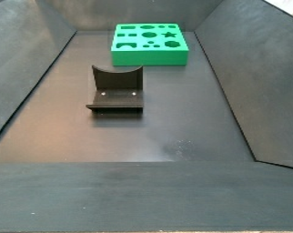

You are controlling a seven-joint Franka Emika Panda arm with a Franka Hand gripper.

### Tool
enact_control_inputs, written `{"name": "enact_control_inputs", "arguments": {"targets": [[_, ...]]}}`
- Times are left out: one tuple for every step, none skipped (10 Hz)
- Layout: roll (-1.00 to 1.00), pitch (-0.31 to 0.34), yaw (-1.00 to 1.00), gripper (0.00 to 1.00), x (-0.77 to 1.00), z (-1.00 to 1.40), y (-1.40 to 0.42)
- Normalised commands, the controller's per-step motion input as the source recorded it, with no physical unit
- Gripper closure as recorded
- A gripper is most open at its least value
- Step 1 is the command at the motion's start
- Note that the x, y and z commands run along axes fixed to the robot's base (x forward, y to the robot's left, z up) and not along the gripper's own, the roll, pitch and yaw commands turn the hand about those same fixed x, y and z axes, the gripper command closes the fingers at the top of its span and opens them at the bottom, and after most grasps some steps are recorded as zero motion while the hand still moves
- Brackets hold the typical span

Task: Pick up the star object. Move up. Move to above the board. Insert the star object.
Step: Move to above the board, then insert the star object.

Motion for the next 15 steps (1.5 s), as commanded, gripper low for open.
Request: {"name": "enact_control_inputs", "arguments": {"targets": [[0.09,0.52,-0.02,1.0,0.62,0.17,-1.0],[0.03,0.427,-0.01,1.0,0.64,0.17,-1.0],[0.01,0.303,0.0,1.0,0.64,0.18,-1.0],[0.02,0.153,0.01,1.0,0.63,0.18,-1.0],[0.01,0.127,0.02,1.0,0.64,0.19,-1.0],[0.01,0.12,0.01,1.0,0.67,0.19,-1.0],[0.03,0.131,0.01,1.0,0.69,0.2,-1.0],[0.06,0.151,0.01,1.0,0.66,0.18,-0.9],[0.07,0.158,0.01,1.0,0.5,0.13,-0.62],[0.08,0.141,0.01,1.0,0.29,0.07,-0.32],[0.07,0.111,0.01,1.0,0.17,0.05,-0.18],[0.0,-0.013,0.0,1.0,0.0,-0.08,-0.01],[-0.04,-0.107,0.0,1.0,0.0,-0.43,-0.08],[0.0,-0.111,0.0,1.0,-0.09,-0.63,-0.2],[-0.04,-0.076,-0.16,1.0,-0.19,-0.61,-0.25]]}}
